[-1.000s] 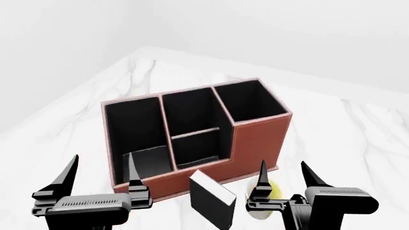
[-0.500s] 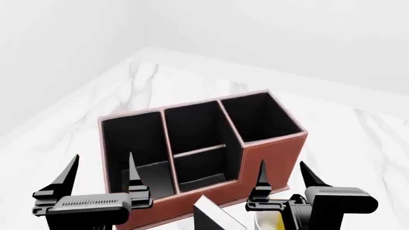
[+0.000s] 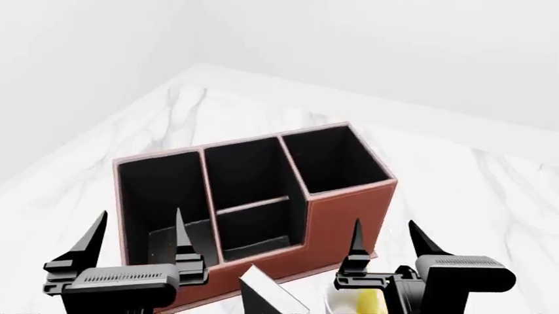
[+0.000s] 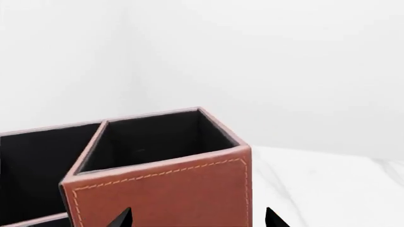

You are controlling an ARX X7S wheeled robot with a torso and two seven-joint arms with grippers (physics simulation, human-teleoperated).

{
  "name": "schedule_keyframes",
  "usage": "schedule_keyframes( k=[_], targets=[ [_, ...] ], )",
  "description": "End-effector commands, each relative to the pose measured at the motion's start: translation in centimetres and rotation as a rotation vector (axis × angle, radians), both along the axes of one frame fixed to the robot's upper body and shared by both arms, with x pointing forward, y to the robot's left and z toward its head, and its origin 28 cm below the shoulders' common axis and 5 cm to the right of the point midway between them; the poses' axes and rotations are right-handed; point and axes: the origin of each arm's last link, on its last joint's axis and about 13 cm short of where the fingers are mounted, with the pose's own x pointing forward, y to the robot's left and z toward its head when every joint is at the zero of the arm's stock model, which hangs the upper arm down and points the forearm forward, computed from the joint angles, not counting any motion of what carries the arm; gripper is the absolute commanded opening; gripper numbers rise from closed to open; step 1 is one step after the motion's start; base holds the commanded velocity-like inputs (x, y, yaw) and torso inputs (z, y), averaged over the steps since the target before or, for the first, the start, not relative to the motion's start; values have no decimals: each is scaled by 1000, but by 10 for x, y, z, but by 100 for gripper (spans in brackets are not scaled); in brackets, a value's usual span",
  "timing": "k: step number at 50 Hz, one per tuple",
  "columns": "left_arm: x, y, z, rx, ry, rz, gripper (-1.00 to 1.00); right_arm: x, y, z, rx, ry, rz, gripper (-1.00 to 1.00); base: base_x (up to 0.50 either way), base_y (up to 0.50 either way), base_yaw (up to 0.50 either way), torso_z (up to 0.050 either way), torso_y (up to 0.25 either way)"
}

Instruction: Pick up the book and place it in the right compartment of the caddy.

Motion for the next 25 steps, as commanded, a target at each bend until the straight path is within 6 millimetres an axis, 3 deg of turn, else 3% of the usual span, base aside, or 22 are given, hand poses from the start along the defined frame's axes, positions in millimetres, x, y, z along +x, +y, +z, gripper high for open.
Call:
schedule_keyframes(
  k=[1,13,21,25],
  targets=[
    [-1,0,1,-2,-1,0,100,0,0,0,0,2,3,100,0,0,0,0,0],
    [0,0,0,-3,-1,0,100,1,0,-1,-25,5,-16,100,-3,8,0,0,0],
    [0,0,0,-3,0,0,100,1,1,-2,-28,0,-10,100,0,0,500,0,0],
    [0,0,0,-3,-1,1,100,0,0,-1,-17,1,-9,100,-56,112,0,0,0]
  ],
)
